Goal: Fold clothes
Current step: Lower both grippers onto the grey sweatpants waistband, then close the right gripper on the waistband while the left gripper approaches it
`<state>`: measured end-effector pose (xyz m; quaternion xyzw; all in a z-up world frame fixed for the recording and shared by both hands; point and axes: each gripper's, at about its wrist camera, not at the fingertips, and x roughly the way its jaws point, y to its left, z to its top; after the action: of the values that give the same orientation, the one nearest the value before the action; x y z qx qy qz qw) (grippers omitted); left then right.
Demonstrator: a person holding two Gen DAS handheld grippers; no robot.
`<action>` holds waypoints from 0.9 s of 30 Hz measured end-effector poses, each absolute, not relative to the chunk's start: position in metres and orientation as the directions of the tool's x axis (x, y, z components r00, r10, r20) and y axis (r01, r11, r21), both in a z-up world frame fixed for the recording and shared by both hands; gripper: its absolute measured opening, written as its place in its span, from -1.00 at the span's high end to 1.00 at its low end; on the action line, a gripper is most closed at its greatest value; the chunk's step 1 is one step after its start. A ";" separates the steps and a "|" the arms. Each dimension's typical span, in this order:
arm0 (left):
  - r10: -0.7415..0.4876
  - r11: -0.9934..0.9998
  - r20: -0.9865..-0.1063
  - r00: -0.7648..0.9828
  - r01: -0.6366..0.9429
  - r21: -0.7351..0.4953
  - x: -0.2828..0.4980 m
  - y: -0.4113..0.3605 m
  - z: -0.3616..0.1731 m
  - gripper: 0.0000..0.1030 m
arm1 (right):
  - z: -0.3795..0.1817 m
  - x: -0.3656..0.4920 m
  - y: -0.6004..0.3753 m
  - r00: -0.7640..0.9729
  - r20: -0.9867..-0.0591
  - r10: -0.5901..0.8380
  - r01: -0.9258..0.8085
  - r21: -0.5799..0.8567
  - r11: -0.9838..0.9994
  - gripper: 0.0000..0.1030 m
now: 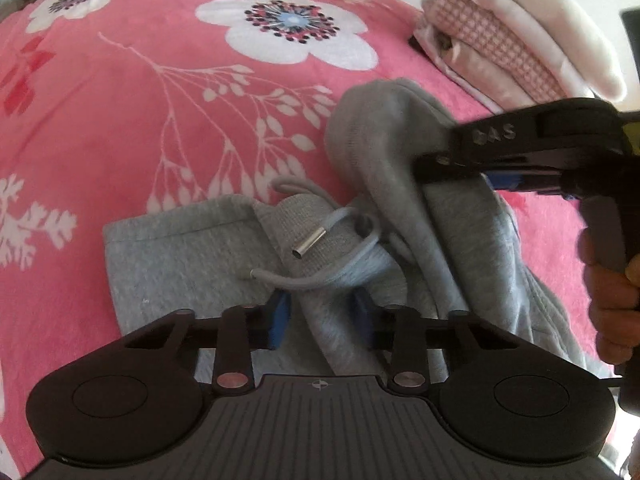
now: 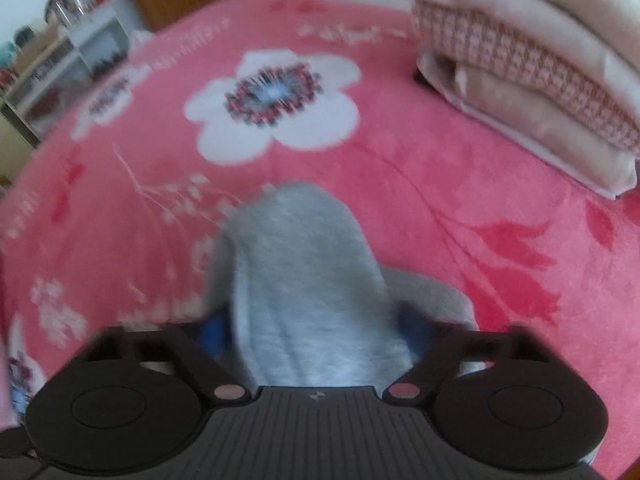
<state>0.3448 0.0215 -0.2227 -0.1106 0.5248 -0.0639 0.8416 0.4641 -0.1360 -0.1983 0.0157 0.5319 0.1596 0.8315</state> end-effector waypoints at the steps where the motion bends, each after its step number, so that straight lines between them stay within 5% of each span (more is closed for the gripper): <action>1: -0.224 0.969 -0.869 0.442 0.004 -0.248 0.344 0.020 -0.221 0.43 | -0.198 0.462 -0.143 0.383 -0.875 0.296 -0.231 0.220 0.948 0.64; 12: -0.255 0.967 -0.875 0.411 0.126 -0.222 0.335 0.015 -0.205 0.53 | -0.115 0.363 -0.292 0.557 -0.767 0.319 0.139 0.465 0.874 0.78; 23: -0.386 0.905 -0.855 0.346 0.320 -0.279 0.346 -0.015 -0.184 0.35 | -0.162 0.274 -0.353 0.445 -0.847 0.292 0.350 0.464 0.813 0.78; 27: -0.418 0.888 -0.847 0.330 0.344 -0.304 0.358 -0.025 -0.189 0.12 | -0.170 0.269 -0.364 0.459 -0.834 0.307 0.363 0.491 0.792 0.78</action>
<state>0.3585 -0.0248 -0.1887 -0.0350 0.5296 -0.2336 0.8147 0.2690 -0.3640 -0.1702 0.3223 0.5197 -0.0179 0.7910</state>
